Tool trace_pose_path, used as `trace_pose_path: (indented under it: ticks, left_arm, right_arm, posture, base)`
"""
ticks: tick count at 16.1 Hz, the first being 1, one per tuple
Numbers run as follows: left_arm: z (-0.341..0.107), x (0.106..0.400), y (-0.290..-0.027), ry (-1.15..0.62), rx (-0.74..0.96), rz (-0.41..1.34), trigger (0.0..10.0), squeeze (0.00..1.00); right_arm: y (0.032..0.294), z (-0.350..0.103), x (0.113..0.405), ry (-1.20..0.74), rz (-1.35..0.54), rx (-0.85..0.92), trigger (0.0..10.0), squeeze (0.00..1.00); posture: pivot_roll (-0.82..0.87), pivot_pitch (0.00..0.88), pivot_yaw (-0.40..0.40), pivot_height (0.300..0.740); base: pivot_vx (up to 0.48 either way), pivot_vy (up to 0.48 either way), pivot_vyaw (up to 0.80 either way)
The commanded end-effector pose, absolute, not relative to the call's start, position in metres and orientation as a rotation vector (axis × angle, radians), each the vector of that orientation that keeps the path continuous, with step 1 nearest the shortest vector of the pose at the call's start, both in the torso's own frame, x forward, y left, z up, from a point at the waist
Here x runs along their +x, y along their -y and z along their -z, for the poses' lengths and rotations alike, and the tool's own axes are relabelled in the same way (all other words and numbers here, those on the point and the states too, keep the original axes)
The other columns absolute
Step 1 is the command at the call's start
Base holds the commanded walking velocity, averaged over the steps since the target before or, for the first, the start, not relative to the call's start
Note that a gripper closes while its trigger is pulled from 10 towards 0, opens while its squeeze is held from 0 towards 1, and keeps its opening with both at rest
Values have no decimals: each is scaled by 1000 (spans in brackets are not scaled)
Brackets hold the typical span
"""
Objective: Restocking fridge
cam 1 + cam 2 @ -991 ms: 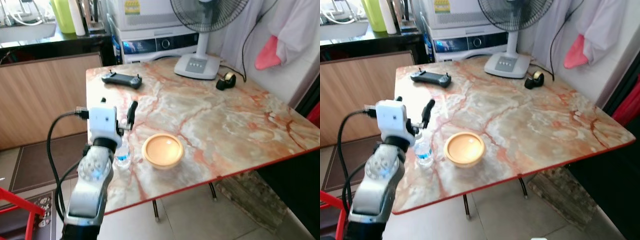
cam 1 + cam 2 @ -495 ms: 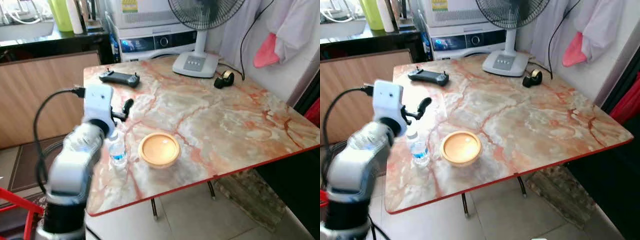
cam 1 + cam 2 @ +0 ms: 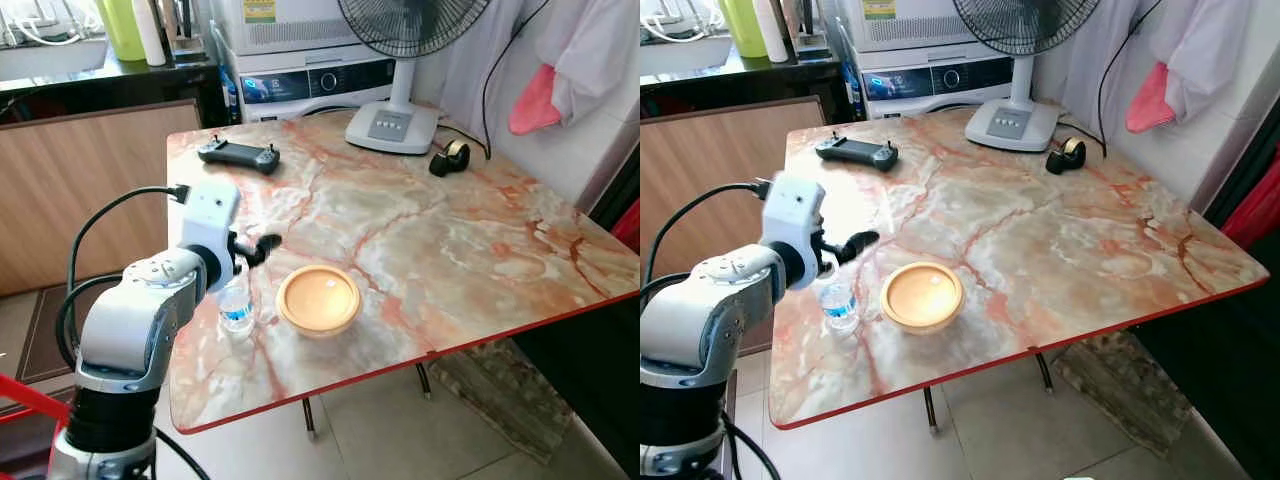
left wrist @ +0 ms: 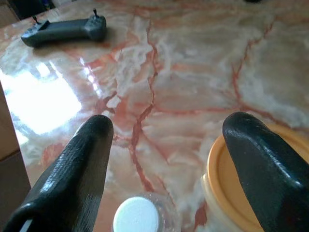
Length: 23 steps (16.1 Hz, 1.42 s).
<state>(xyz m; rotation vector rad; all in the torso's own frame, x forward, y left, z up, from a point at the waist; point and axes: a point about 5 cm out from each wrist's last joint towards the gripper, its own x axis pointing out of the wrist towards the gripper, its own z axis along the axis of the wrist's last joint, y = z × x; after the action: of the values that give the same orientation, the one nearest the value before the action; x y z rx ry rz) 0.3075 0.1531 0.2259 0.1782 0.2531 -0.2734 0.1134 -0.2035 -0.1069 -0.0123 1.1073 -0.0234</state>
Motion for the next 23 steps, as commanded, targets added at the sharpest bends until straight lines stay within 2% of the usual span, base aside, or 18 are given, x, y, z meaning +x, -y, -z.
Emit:
trace_pose_path:
  ticks: [1,2,3,4,6,7,15,23]
  left_arm:
    - [-224,306,-153,-279,194,280,10000,0]
    - [-224,305,-154,-287,193,280,10000,0]
    - [-223,305,-155,-296,191,274,10000,592]
    - [-222,305,-155,-305,188,271,10000,1000]
    - [-221,306,-157,-308,142,251,10000,1000]
    - [-221,306,-158,-315,144,246,10000,0]
    - [-207,307,-168,-373,61,200,10000,0]
    - [-197,306,-169,-403,54,186,10000,0]
  right_arm:
    - [204,107,113,-1109,28,-13,10000,0]
    - [204,107,113,-1109,29,-13,10000,0]
    - [204,107,113,-1109,29,-12,10000,0]
    - [205,107,113,-1109,29,-11,10000,0]
    - [205,107,114,-1108,26,-10,10000,0]
    - [205,106,114,-1107,26,-10,10000,0]
    - [208,106,115,-1108,24,-16,10000,0]
    - [210,106,114,-1111,17,-22,10000,0]
  posture:
    - [131,0,-24,740]
    - [131,3,-26,740]
    - [131,5,-27,740]
    - [131,8,-28,740]
    - [133,12,-29,740]
    - [132,14,-30,740]
    - [130,18,-41,740]
    - [127,24,-48,740]
  base:
    - [0,0,0]
    - [0,0,0]
    - [0,0,0]
    - [0,0,0]
    - [0,0,0]
    - [0,0,0]
    - [0,0,0]
    - [0,0,0]
